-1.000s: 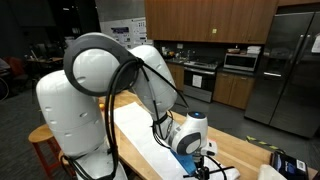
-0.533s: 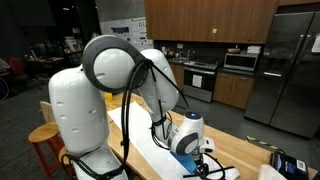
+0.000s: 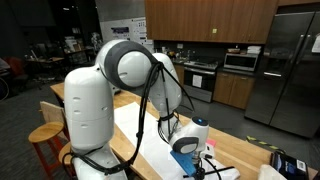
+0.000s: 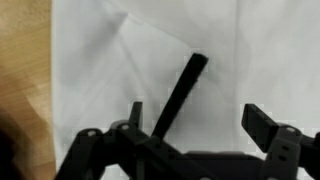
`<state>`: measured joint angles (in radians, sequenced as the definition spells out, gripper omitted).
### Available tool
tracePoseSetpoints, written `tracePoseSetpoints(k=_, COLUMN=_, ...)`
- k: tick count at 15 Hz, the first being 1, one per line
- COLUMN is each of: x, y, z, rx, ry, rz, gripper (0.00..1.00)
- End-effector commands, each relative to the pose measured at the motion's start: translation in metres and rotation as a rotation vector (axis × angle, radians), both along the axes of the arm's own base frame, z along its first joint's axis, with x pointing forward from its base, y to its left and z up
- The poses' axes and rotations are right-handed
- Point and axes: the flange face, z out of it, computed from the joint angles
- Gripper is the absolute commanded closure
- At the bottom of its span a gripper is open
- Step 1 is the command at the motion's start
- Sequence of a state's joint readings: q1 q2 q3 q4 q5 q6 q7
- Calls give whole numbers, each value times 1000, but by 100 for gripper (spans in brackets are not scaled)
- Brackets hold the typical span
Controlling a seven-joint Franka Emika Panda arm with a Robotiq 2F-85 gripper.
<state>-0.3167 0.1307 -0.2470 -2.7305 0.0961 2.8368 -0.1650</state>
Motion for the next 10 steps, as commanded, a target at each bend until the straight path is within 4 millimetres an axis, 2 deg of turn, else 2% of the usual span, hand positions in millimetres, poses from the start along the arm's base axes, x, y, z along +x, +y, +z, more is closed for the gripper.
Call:
tracePoseSetpoints(k=1, x=3, y=-14, z=-17, rx=86, ry=48, rz=-19, gripper=0)
tracePoseSetpoints(k=2, x=3, y=-17, z=-21, rx=94, ry=58, rz=-17, gripper=0)
tracePoseSetpoints(k=3, x=3, y=-19, z=-24, rx=87, ry=66, rz=-21, gripper=25)
tracePoseSetpoints(k=4, x=2, y=-22, z=-25, rx=80, ry=79, rz=-26, gripper=27)
tracePoseSetpoints(k=6, x=5, y=-28, z=-23, rx=79, ry=76, rz=-37, gripper=39)
tracePoseSetpoints(k=8, x=6, y=-30, z=-22, rx=76, ry=77, rz=-38, gripper=44)
tracePoseSetpoints(k=10, x=9, y=-31, z=-21, rx=65, ry=78, rz=-40, gripper=58)
